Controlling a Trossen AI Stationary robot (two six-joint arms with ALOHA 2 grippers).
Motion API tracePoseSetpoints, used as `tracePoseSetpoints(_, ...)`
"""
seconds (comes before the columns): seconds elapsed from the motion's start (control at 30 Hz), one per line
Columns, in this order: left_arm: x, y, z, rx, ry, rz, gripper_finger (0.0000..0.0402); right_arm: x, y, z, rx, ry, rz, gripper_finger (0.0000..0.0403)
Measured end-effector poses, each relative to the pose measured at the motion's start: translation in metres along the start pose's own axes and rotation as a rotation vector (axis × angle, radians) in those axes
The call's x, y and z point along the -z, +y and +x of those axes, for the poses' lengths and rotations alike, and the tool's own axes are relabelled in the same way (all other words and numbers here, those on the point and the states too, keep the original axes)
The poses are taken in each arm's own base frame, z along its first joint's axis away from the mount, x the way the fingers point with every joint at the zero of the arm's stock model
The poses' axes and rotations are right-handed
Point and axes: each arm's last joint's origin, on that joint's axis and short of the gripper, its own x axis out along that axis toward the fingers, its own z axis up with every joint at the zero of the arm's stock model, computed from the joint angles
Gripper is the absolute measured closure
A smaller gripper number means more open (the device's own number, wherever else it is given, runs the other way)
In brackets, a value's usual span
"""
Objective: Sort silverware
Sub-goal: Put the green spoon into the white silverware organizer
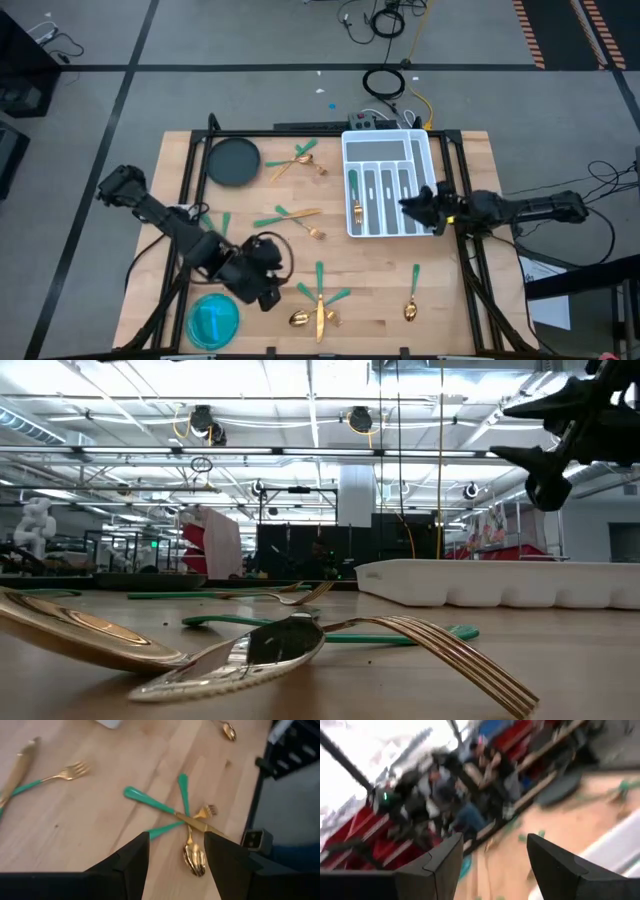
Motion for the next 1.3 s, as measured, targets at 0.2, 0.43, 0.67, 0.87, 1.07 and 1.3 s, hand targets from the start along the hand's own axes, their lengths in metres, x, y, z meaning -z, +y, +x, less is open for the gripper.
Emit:
tracePoseSetpoints(0.2, 0.013, 0.005, -0.022, -0.063, -0.035, -0.028, 0.0206, -0.020, 0.039, 0.024, 0.036, 0.225, -0.198, 0.0201)
tracePoseSetpoints(0.43, 0.015, 0.017, -0.033, -0.144, -0.034, 0.016, 0.0206, -0.027, 0.093, 0.054, 0.279, 1.000, -0.443, 0.0203)
tracePoseSetpoints(0.67, 0.020, 0.026, -0.042, -0.213, -0.021, 0.077, 0.0206, 0.028, 0.134, 0.078, 0.113, 1.538, -0.850, 0.0204)
tracePoseSetpoints(0.87, 0.025, 0.029, -0.045, -0.259, -0.028, 0.123, 0.0206, 0.079, 0.137, 0.080, -0.028, 1.691, -1.193, 0.0204)
tracePoseSetpoints(1.07, 0.026, 0.032, -0.046, -0.296, -0.029, 0.138, 0.0206, 0.112, 0.137, 0.088, -0.138, 1.690, -1.265, 0.0204)
tracePoseSetpoints(1.3, 0.027, 0.032, -0.047, -0.306, -0.055, 0.152, 0.0206, 0.133, 0.132, 0.096, -0.149, 1.684, -1.262, 0.0204)
